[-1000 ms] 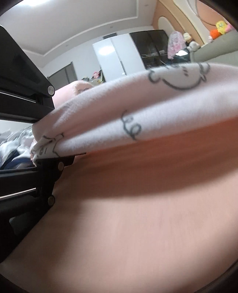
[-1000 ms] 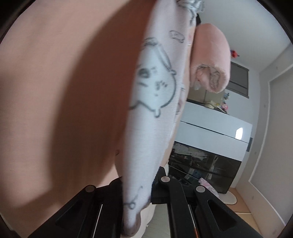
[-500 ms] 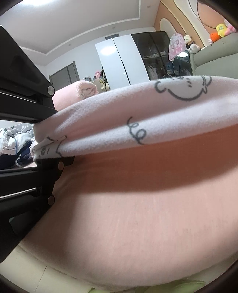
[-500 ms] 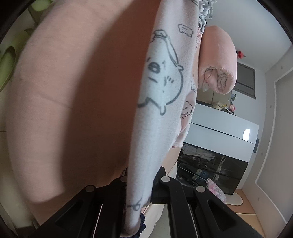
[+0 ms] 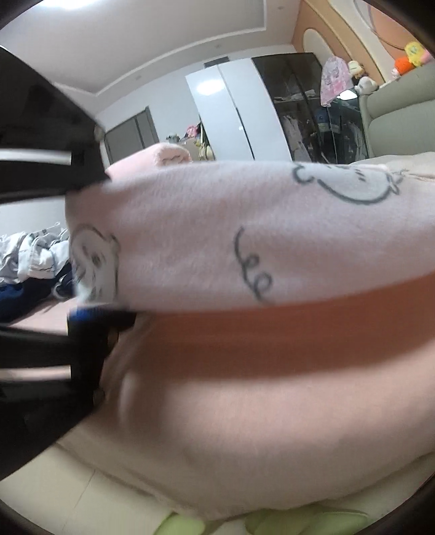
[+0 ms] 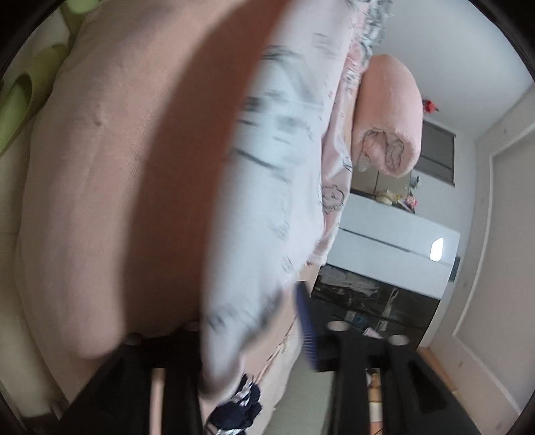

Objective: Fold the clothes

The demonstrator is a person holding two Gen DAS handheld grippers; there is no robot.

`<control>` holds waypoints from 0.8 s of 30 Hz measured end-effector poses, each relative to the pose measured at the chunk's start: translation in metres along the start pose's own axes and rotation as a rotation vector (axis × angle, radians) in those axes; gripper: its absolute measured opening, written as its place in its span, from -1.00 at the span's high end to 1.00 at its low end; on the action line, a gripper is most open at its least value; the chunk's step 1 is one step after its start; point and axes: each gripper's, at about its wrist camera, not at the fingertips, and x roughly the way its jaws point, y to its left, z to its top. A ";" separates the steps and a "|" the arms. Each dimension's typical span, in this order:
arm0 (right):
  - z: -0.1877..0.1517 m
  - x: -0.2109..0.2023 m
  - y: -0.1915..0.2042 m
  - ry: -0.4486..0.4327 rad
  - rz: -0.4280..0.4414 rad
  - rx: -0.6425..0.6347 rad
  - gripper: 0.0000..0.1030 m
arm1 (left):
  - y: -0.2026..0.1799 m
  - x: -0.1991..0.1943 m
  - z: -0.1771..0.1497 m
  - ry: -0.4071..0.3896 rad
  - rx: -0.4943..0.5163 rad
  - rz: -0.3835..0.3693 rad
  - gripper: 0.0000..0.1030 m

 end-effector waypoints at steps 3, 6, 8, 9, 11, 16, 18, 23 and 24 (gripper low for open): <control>-0.008 -0.006 -0.011 0.010 0.048 0.059 -0.41 | -0.001 -0.005 -0.006 -0.013 -0.023 0.036 -0.59; -0.008 -0.008 -0.017 0.016 0.104 0.094 -0.41 | -0.002 -0.006 -0.010 -0.016 -0.027 0.035 -0.59; -0.006 -0.012 -0.011 0.015 0.097 0.069 -0.41 | -0.002 -0.009 -0.015 -0.018 -0.013 0.025 -0.59; -0.007 -0.015 -0.008 0.008 0.087 0.049 -0.41 | -0.003 -0.012 -0.018 -0.020 0.000 0.019 -0.59; -0.009 -0.024 0.000 -0.011 0.067 0.007 -0.44 | -0.007 -0.017 -0.025 -0.027 0.046 0.011 -0.60; -0.012 -0.031 -0.009 -0.038 0.056 -0.014 -0.48 | -0.009 -0.025 -0.032 -0.069 0.062 -0.025 -0.67; -0.008 -0.029 -0.014 -0.041 0.055 0.009 -0.49 | -0.003 -0.021 -0.035 -0.056 0.011 -0.066 -0.69; 0.007 -0.022 -0.019 -0.092 0.056 0.022 -0.49 | 0.007 -0.020 -0.046 -0.043 -0.052 -0.084 -0.70; 0.011 -0.016 -0.017 -0.097 0.056 0.012 -0.49 | 0.006 -0.022 -0.051 -0.050 -0.045 -0.058 -0.70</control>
